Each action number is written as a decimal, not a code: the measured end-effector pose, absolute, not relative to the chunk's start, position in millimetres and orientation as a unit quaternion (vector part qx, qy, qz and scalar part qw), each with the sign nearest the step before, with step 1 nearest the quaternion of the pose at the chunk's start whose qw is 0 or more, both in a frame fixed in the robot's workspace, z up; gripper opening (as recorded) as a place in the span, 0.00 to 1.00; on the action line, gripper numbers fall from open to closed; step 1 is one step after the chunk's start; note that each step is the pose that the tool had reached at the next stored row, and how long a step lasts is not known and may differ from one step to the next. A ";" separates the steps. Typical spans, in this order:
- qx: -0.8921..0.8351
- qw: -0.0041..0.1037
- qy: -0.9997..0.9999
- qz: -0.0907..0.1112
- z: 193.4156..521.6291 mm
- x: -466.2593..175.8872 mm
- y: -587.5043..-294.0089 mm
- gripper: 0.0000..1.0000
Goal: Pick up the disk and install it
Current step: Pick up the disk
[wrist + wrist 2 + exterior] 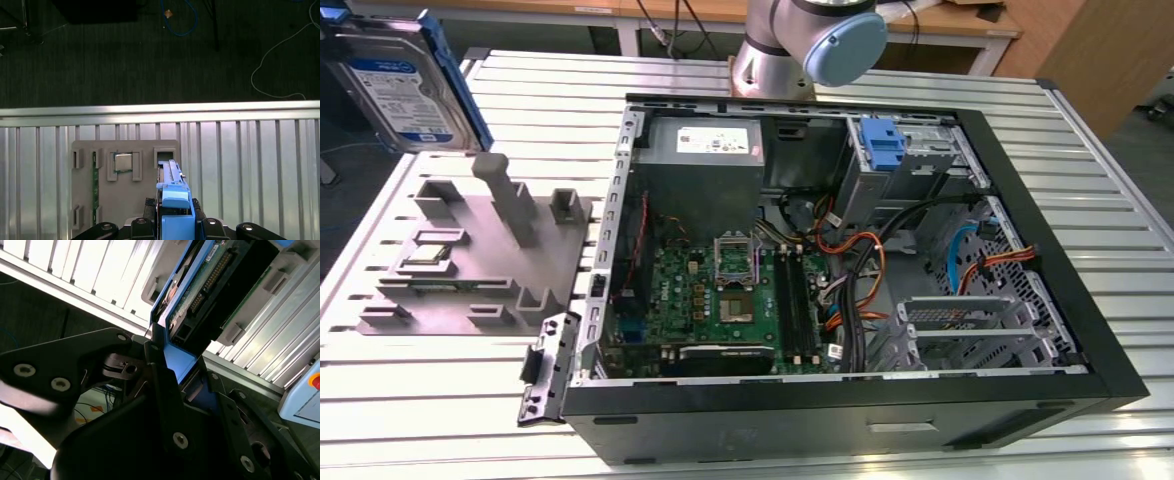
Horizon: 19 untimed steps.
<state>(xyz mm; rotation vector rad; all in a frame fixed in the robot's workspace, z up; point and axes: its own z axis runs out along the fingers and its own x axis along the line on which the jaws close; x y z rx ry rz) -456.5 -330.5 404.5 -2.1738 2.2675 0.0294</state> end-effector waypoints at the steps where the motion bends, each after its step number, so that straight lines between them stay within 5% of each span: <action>1: -0.692 0.000 0.722 0.009 405.1 -456.5 -330.5 0.36; 19: -0.692 0.000 0.722 0.009 413.4 -456.5 -330.5 0.36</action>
